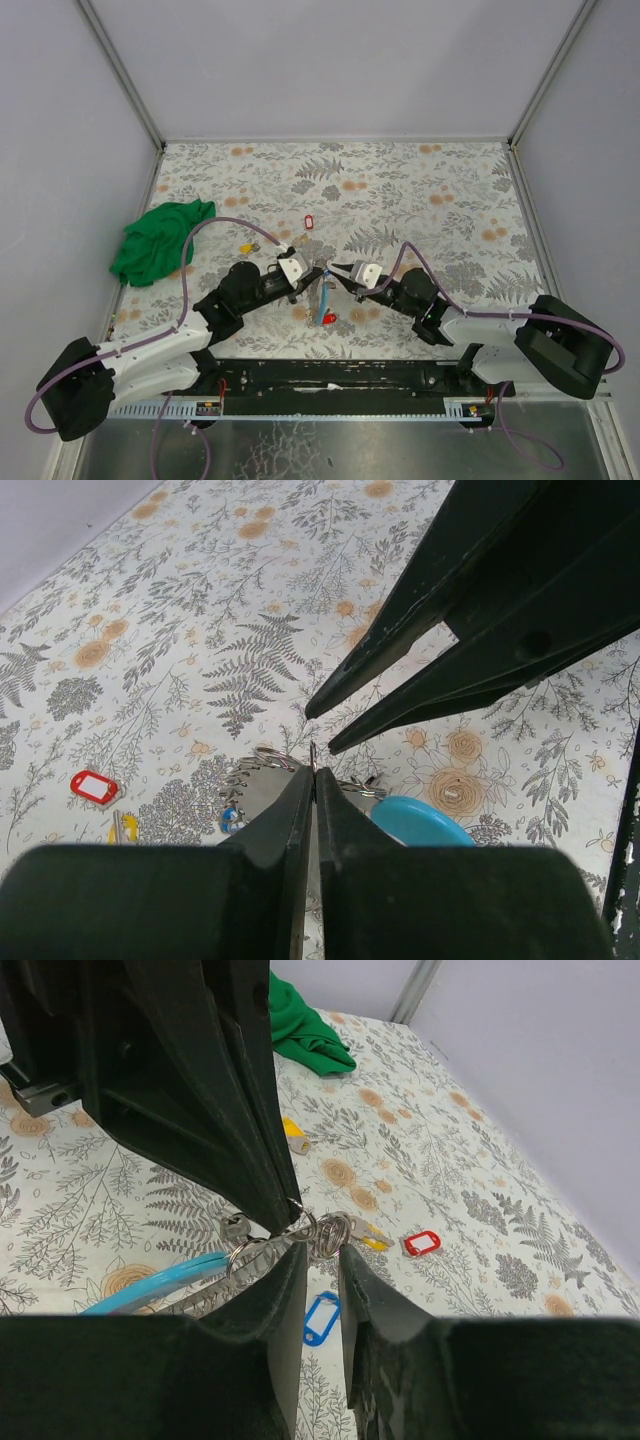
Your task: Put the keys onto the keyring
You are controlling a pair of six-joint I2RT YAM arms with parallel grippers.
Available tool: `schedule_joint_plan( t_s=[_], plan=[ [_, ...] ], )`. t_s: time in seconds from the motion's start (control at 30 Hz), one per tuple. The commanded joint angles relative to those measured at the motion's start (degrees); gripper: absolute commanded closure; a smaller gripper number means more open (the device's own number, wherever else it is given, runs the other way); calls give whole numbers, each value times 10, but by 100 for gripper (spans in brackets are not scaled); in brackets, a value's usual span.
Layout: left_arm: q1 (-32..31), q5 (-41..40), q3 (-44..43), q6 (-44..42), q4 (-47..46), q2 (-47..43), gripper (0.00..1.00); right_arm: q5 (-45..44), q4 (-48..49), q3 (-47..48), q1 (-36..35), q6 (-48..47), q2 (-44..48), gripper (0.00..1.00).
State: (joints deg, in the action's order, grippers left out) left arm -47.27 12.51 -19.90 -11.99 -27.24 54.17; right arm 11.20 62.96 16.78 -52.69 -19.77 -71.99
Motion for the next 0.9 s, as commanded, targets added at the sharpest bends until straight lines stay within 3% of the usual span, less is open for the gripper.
schedule_joint_plan(
  t_s=[0.0,0.7,0.87],
  plan=[
    [-3,-3,-18,14,-34,-9,100,-21,64,26,-7,-11,-14,75],
    [-3,25,-22,9,-32,-5,100,24,4,59,-7,-33,-30,72],
    [-3,35,-20,18,-43,-7,100,10,41,50,-7,-38,-47,73]
  ],
)
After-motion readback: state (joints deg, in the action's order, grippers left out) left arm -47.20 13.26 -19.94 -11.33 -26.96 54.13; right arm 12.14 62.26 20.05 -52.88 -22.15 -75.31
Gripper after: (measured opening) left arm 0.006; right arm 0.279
